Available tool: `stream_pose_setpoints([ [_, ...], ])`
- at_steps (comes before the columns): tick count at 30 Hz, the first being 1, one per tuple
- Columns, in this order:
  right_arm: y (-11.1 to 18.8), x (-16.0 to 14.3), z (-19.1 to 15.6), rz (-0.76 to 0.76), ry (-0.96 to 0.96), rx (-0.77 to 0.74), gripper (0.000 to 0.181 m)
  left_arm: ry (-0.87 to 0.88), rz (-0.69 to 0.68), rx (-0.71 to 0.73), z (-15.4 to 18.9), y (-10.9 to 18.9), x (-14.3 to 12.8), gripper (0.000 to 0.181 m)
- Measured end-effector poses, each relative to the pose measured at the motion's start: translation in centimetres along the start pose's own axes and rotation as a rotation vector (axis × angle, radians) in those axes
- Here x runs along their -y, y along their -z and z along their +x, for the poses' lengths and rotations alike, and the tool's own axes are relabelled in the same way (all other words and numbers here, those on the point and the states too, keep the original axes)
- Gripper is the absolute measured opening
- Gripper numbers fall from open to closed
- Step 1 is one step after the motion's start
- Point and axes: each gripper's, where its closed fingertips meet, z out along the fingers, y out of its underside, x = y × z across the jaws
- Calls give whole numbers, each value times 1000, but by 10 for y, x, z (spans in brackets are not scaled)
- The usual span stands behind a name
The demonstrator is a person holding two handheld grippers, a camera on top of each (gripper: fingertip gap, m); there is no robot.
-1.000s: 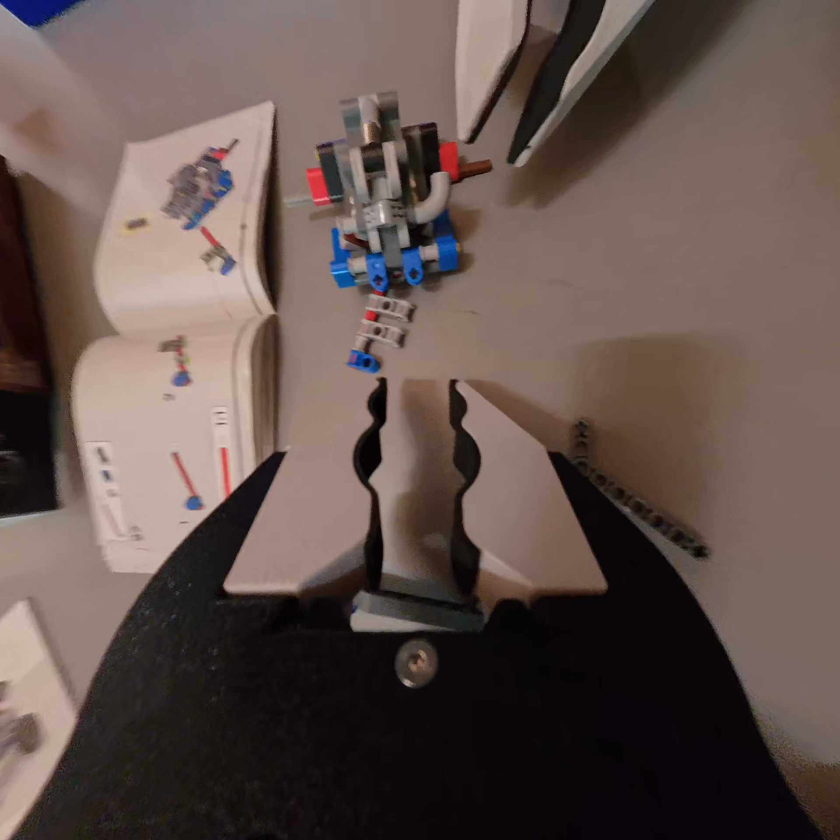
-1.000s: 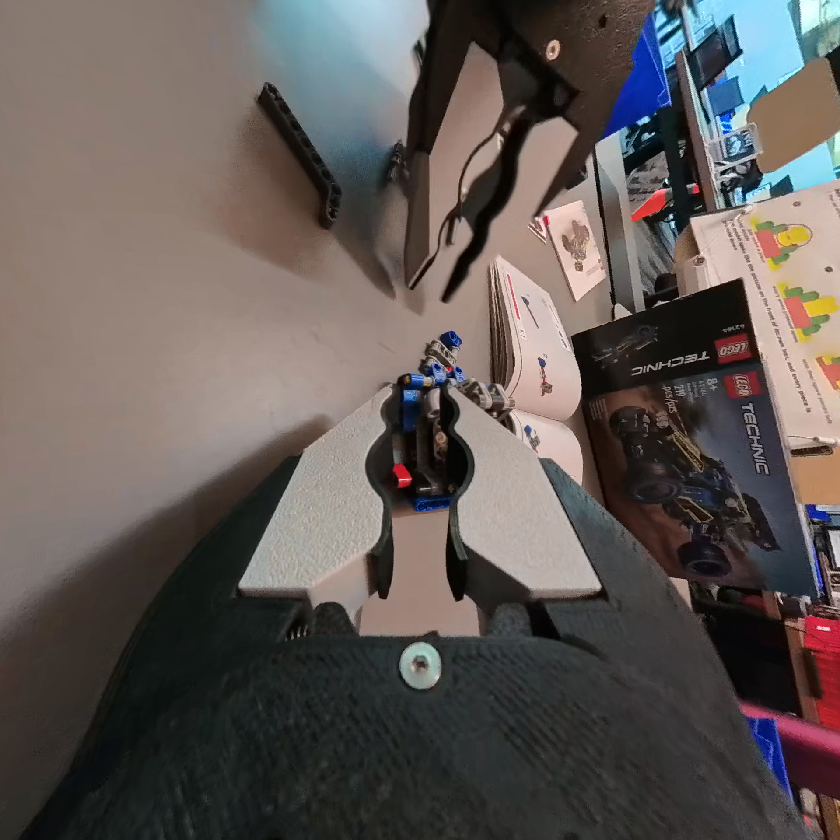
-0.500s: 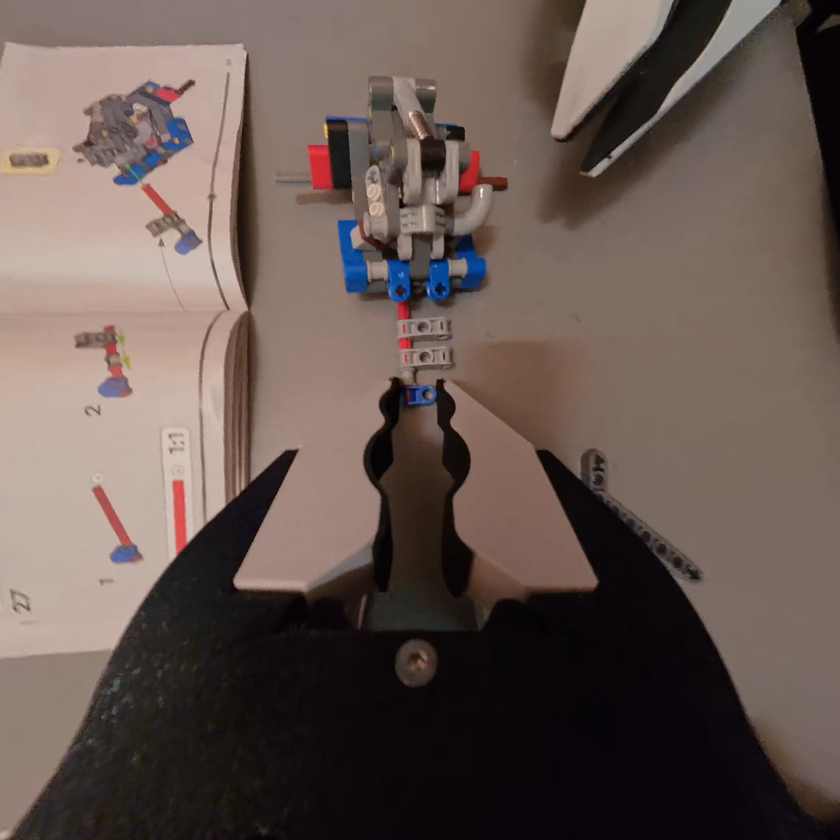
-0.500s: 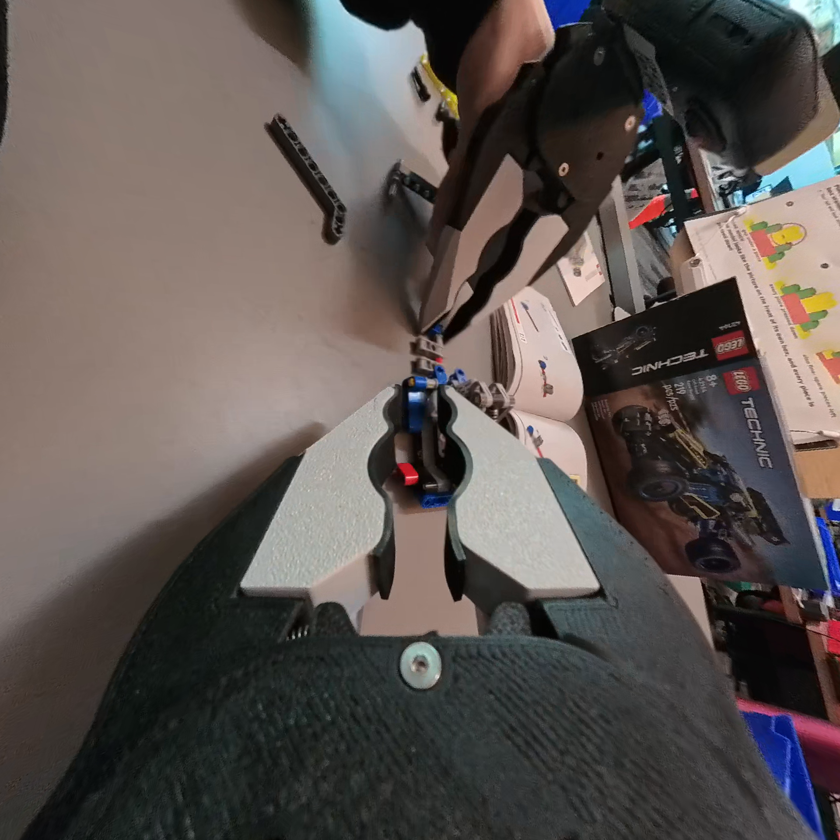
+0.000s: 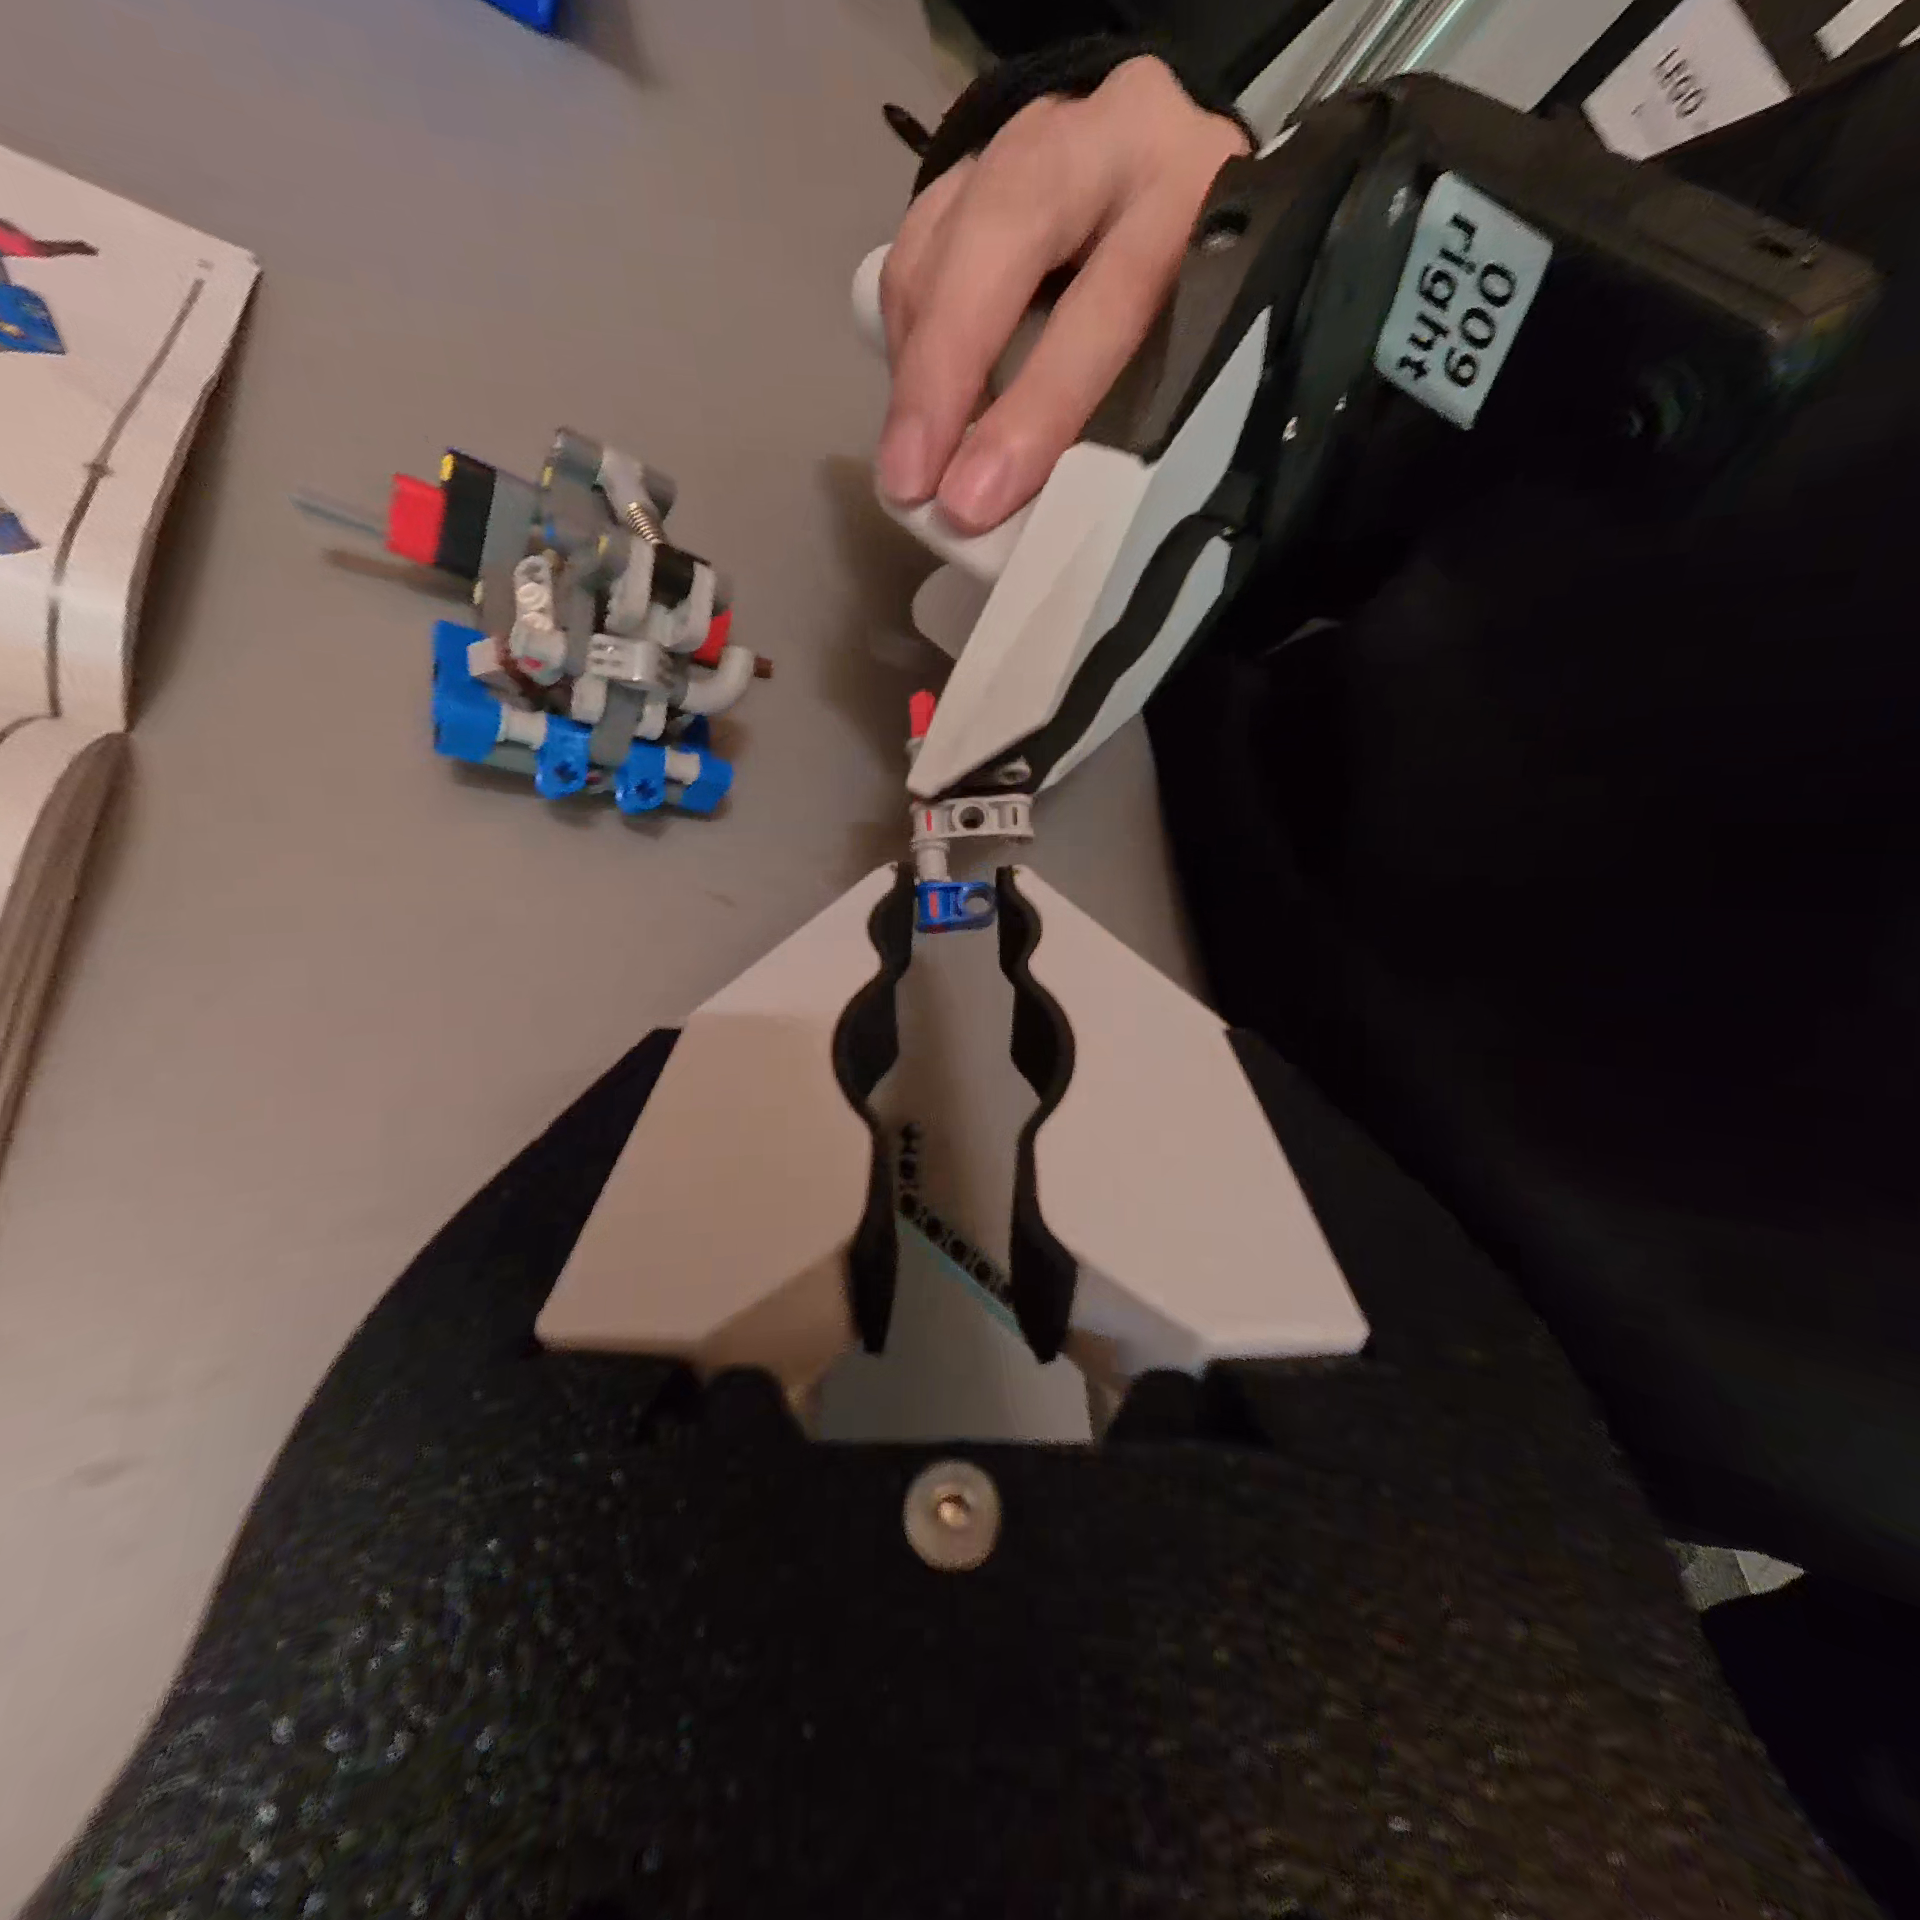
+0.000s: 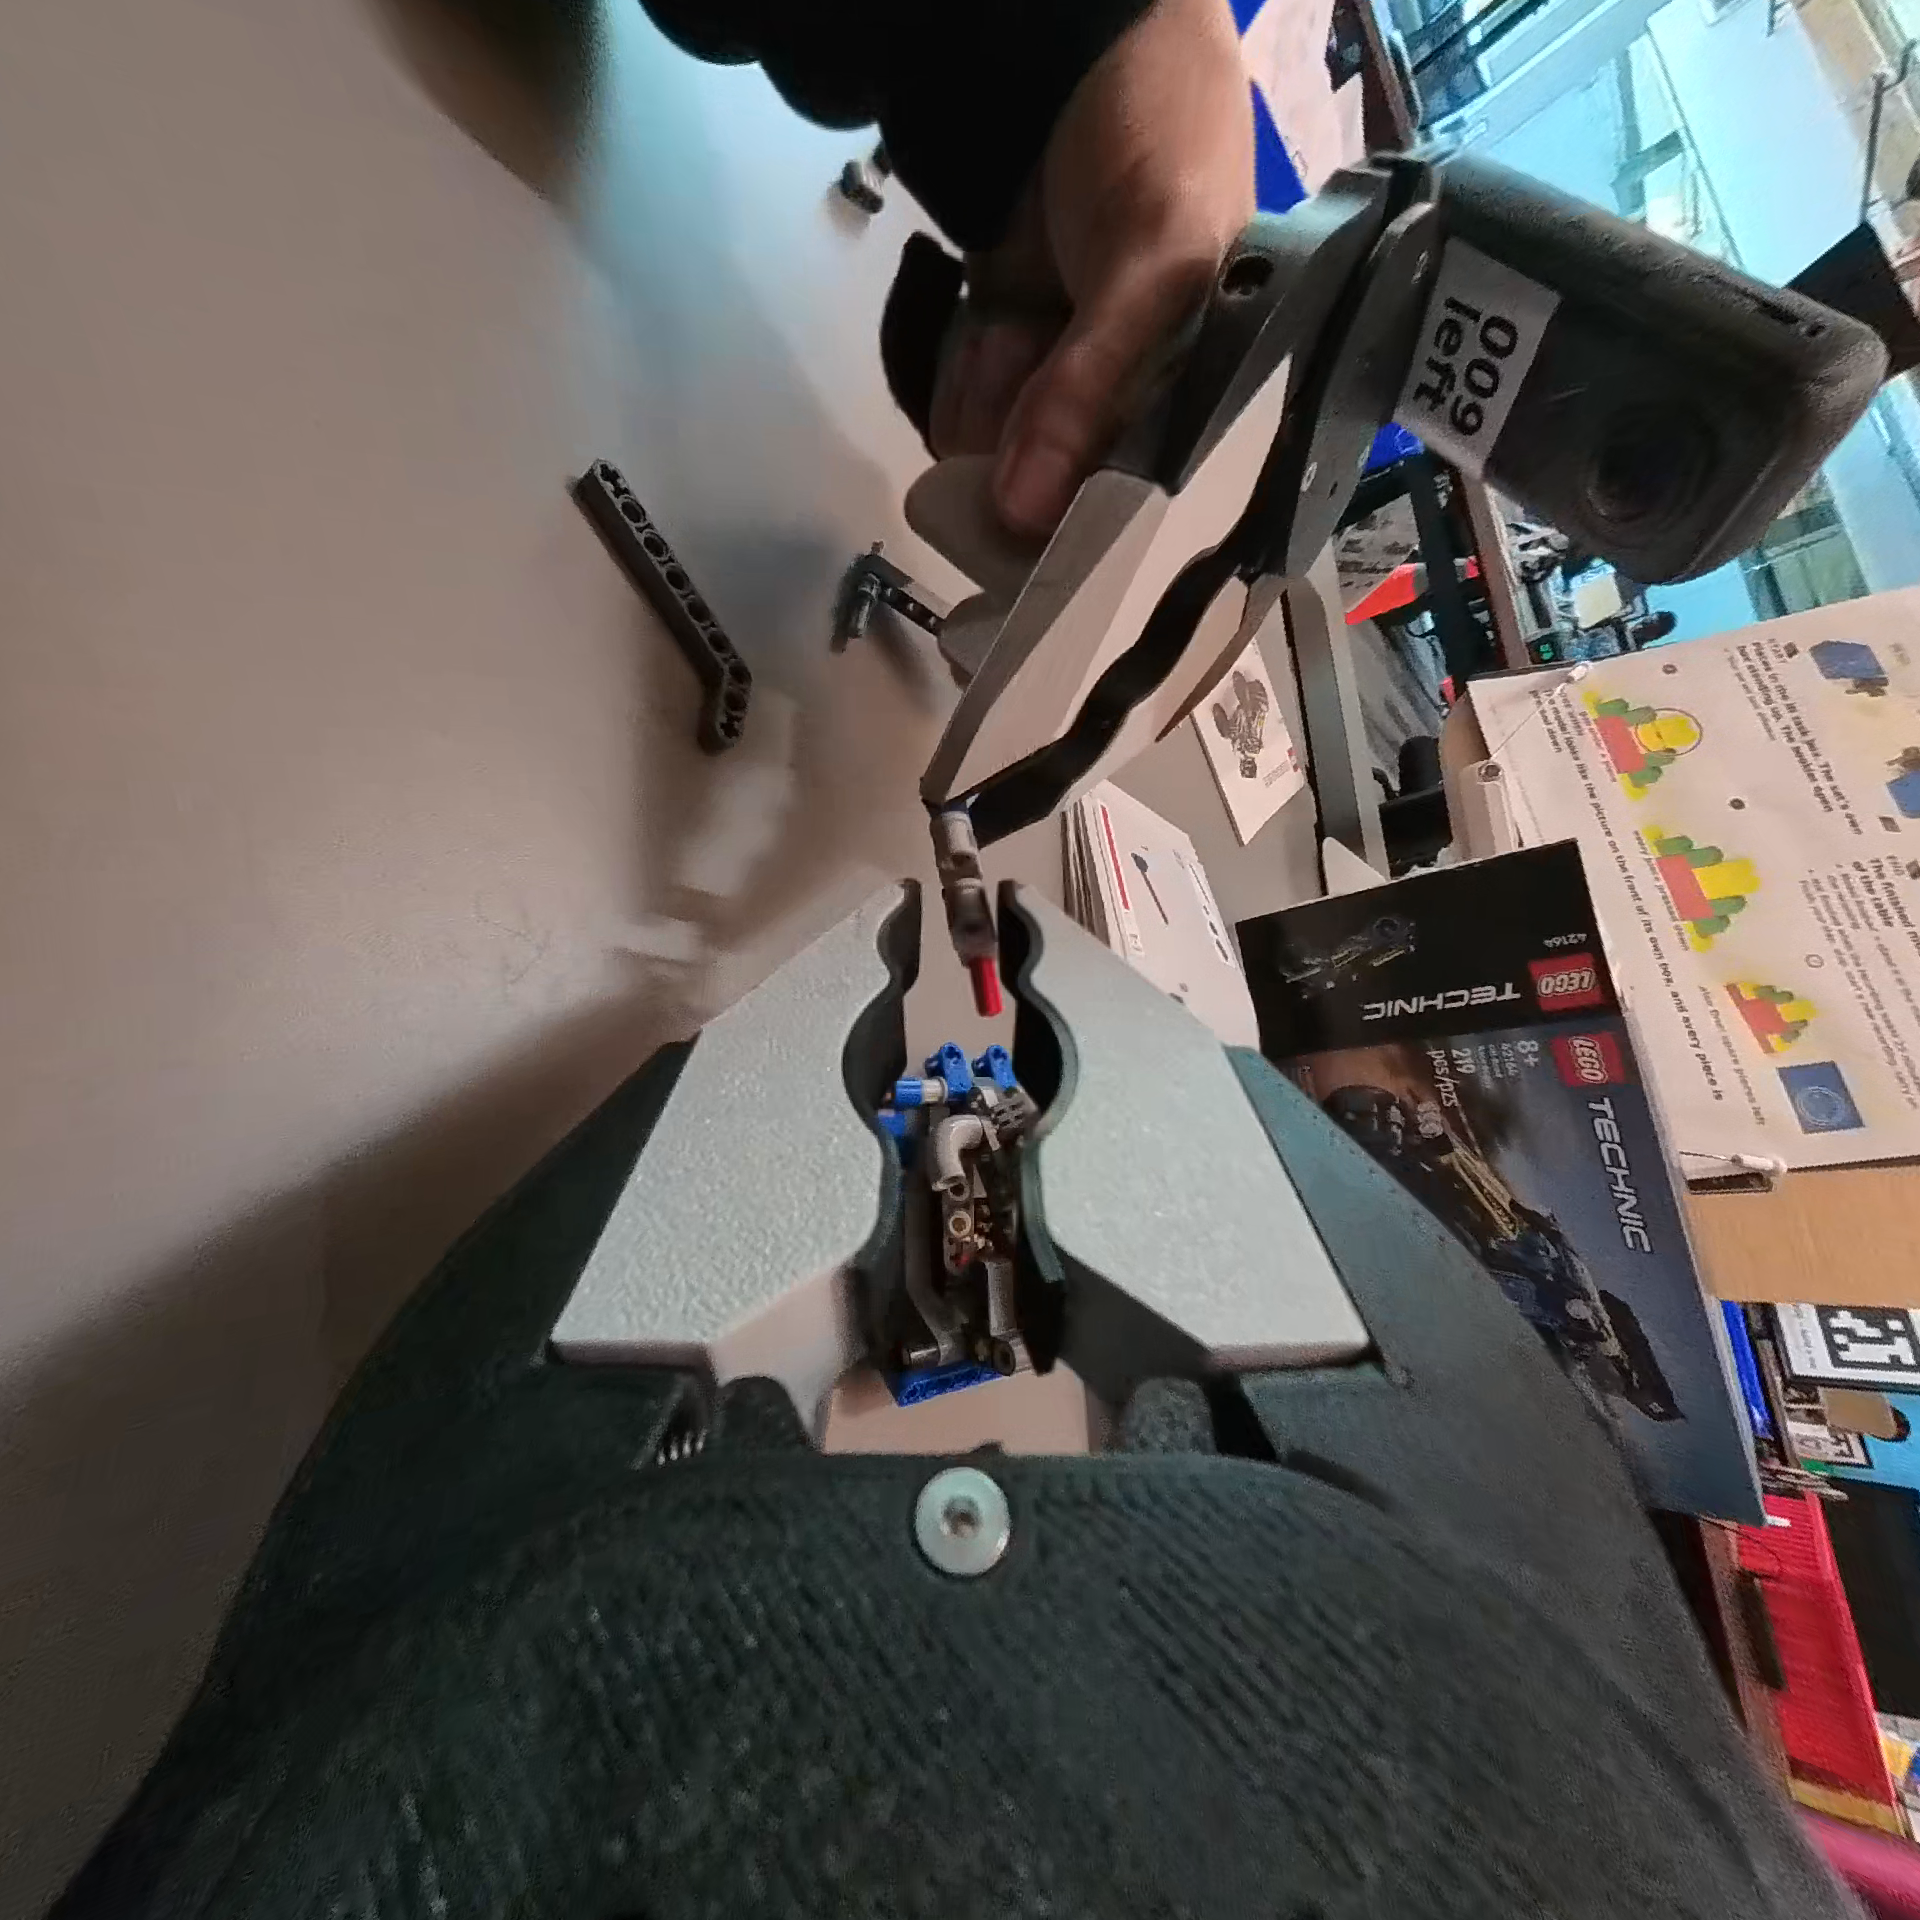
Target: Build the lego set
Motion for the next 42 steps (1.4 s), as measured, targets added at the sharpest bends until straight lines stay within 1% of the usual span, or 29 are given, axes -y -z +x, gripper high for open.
stream_pose_setpoints([
  [1, 0, 0, 0, 1, -4, 0, 7, -4, 6, -10, 2, 0, 0, 13],
  [4, 0, 0, -2, 10, -41, 25, 6, -47, 22, 2, 0, 0, 2, 13],
  [6, 1, -1, 2, 8, -99, 18, 6, -154, 57, 57, -2, 3, 7, 17],
  [8, 4, -3, 9, 14, -203, 6, 6, -287, 82, 155, -5, 8, 13, 21],
  [10, 7, -3, 9, 26, -316, 49, 5, -424, 87, 223, -1, 9, 17, 24],
  [12, 9, -2, 10, 50, -406, 67, 6, -510, 70, 257, 4, 4, 18, 25],
  [14, 11, 3, 10, 84, -465, 91, 5, -541, 44, 282, 5, -4, 19, 22],
  [15, 12, 5, 10, 101, -482, 100, 5, -548, 26, 303, 2, -7, 18, 13],
  [16, 13, 6, 11, 108, -489, 101, 5, -558, 10, 324, -1, -9, 18, 7],
  [18, 14, 3, 10, 84, -479, 110, 6, -582, 4, 343, -3, -11, 19, 6],
  [21, 17, 0, 14, 78, -463, 89, 10, -580, 42, 336, -5, -10, 21, 5],
  [25, 19, -7, 18, 66, -466, 83, 8, -562, 99, 326, -8, -5, 25, 5],
  [29, 17, -8, 21, 70, -451, 89, 8, -573, 114, 328, -10, -4, 26, 4],
  [32, 16, -8, 17, 60, -463, 137, 6, -623, 92, 351, -12, -5, 23, 6],
  [33, 15, -9, 16, 48, -460, 147, 5, -642, 93, 379, -13, -4, 25, 13],
  [34, 15, -10, 14, 32, -442, 160, 6, -662, 93, 396, -13, -4, 27, 15],
  [36, 14, -12, 12, 10, -411, 158, 5, -700, 61, 413, -12, -7, 25, 5],
  [38, 14, -15, 11, -14, -403, 168, 5, -721, 31, 442, -16, -9, 24, 5],
  [42, 13, -17, 8, -28, -401, 191, 5, -729, 7, 454, -21, -11, 20, 5],
])
